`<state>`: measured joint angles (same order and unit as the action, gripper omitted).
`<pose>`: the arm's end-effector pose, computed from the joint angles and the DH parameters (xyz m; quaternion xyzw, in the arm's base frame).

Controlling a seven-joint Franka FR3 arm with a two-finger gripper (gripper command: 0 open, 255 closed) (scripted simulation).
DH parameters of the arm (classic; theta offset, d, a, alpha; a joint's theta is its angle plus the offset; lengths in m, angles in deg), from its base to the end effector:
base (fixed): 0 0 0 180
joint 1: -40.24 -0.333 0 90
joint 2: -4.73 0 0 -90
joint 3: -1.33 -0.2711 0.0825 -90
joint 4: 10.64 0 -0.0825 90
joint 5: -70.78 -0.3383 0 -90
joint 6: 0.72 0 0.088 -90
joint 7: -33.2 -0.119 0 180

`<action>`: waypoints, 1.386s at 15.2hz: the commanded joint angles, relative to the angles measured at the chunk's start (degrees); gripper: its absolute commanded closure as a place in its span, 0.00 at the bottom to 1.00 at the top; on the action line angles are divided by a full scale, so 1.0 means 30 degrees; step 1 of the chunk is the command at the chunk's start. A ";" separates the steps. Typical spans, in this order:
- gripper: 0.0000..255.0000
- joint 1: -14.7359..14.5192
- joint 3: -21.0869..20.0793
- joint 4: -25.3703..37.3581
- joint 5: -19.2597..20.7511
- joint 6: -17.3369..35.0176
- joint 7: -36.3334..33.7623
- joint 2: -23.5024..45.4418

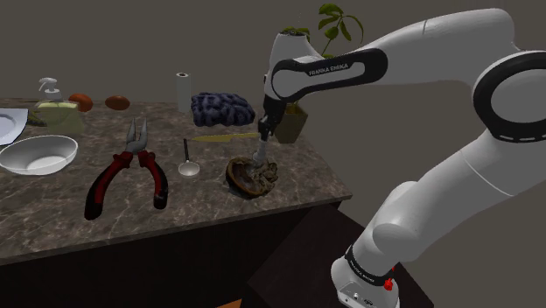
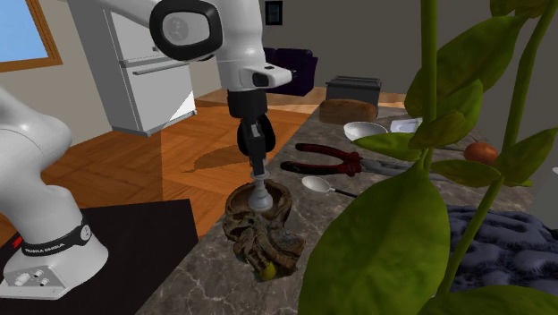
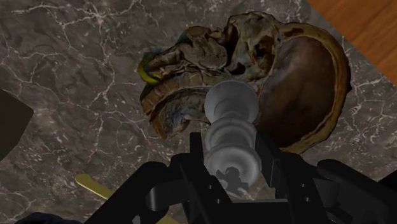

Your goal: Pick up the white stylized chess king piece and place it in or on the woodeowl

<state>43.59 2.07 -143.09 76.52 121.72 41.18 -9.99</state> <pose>0.4448 -0.0372 0.4206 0.9965 0.0591 0.0365 0.0458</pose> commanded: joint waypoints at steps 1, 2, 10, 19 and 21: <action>1.00 0.0014 0.0012 -0.0339 0.0033 0.0564 -0.0038 0.0210; 1.00 0.0019 0.0014 -0.0509 0.0051 0.0831 -0.0063 0.0308; 1.00 0.0025 0.0016 -0.0695 0.0071 0.1132 -0.0092 0.0424; 0.00 -0.0060 -0.0076 0.0440 -0.0058 -0.0863 -0.0030 -0.0432; 0.00 -0.0080 -0.0100 0.0774 -0.0088 -0.1382 -0.0016 -0.0615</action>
<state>43.33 1.72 -141.17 76.29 118.30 41.00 -11.59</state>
